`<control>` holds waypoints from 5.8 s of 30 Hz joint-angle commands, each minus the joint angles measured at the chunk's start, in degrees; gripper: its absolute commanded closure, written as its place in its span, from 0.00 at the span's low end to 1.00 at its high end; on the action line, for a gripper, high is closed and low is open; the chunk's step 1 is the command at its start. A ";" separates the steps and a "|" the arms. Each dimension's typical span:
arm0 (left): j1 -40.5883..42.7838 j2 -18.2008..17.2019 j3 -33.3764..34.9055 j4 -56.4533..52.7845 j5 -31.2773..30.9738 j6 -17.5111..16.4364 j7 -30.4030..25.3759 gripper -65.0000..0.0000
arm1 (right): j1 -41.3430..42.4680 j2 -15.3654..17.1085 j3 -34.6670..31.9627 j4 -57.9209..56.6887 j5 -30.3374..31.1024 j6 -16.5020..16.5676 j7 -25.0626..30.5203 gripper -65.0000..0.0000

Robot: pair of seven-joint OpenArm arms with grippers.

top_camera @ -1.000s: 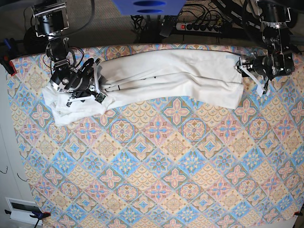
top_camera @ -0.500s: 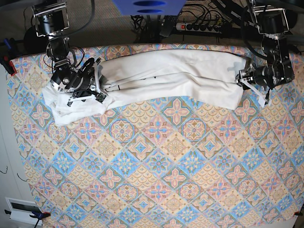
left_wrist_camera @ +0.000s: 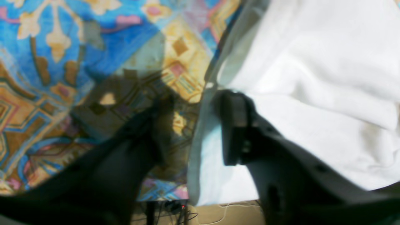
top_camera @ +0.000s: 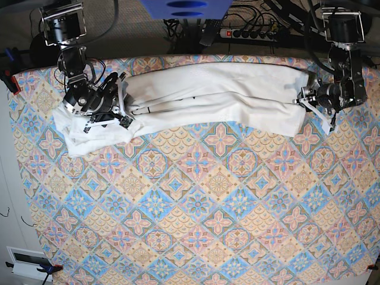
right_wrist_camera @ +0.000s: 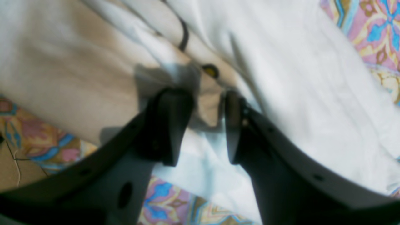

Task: Fold the T-shirt properly
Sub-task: 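Regrasp the collar end of the folded shirt with the left gripper, then lift the collar end with the left gripper and fold it toward the right gripper, then release the left gripper and reposition the right gripper on the hem end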

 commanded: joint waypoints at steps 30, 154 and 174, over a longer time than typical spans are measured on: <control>1.99 0.23 -13.96 5.48 -3.62 -7.67 1.63 1.00 | 0.60 0.79 0.29 6.66 0.17 -0.25 0.37 0.67; 5.42 10.17 1.17 8.39 5.70 -7.32 -9.28 0.75 | 2.18 2.29 26.66 0.42 26.45 -0.25 -9.38 0.49; 5.42 10.17 1.17 8.47 5.52 -7.49 -9.28 0.75 | 11.94 2.38 26.75 -20.24 31.81 -0.25 -8.86 0.31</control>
